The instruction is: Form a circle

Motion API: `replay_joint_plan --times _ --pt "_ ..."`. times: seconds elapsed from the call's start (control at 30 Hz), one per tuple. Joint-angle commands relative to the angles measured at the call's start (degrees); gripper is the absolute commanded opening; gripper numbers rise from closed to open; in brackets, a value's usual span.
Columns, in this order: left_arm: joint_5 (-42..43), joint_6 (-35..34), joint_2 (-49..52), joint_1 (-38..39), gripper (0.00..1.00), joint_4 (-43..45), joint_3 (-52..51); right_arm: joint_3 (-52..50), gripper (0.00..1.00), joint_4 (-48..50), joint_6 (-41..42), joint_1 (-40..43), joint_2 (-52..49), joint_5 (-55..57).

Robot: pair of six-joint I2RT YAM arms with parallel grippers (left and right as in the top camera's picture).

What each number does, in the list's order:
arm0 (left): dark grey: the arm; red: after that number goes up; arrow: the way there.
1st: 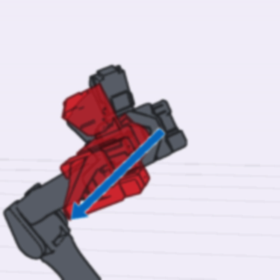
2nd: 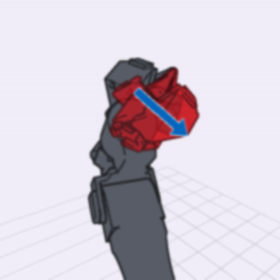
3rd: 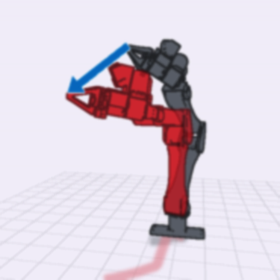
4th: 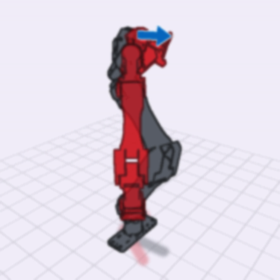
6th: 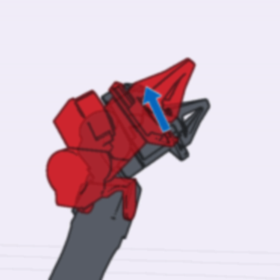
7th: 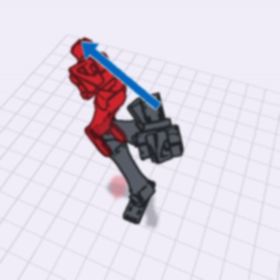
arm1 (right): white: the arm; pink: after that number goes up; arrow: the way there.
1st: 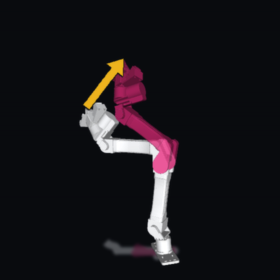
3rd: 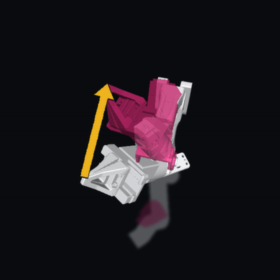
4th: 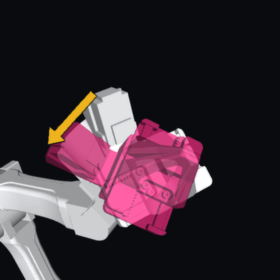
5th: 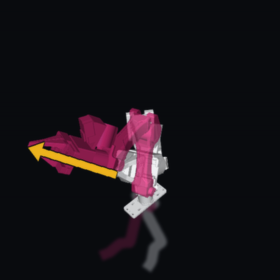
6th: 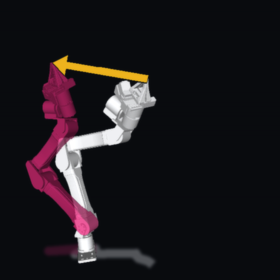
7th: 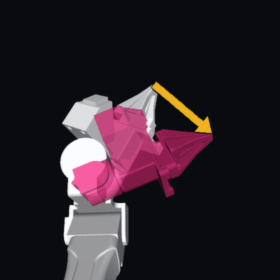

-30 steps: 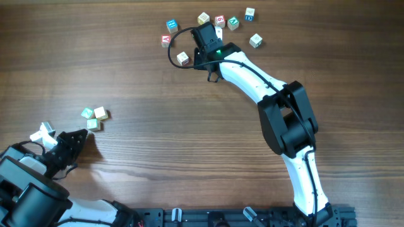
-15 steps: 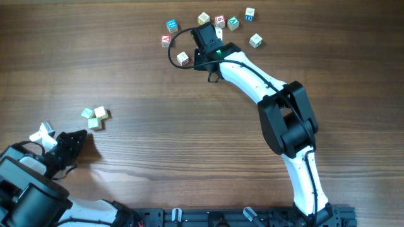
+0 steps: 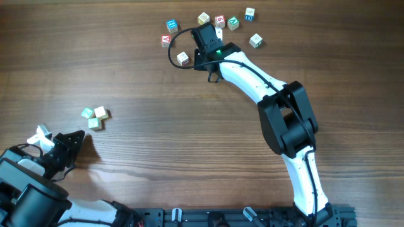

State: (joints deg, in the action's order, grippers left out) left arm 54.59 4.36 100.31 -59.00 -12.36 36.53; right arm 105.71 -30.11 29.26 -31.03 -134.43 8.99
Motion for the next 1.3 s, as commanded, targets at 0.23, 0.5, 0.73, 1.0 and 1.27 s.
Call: replay_joint_plan --times 0.23,0.5,0.73,1.0,1.27 --pt "1.57 -1.07 0.31 -0.26 0.04 0.22 0.52 -0.46 0.15 0.04 -0.79 0.13 1.68 -0.9" --pt "1.51 -1.9 -1.55 -0.39 0.04 0.2 1.42 -0.46 0.04 13.9 -3.74 -0.33 1.68 -40.89" --pt "1.07 -4.87 -4.59 -2.71 0.04 0.22 1.42 -0.46 0.04 22.88 -5.05 -8.0 1.33 -39.71" --pt "1.09 -4.87 -4.66 -3.96 0.04 -0.11 1.42 -0.39 0.04 31.85 5.97 -13.16 -3.98 -36.04" --pt "1.11 -7.34 -4.66 -3.96 0.04 0.24 1.42 0.37 0.04 42.38 26.18 -13.16 -9.35 -39.91"
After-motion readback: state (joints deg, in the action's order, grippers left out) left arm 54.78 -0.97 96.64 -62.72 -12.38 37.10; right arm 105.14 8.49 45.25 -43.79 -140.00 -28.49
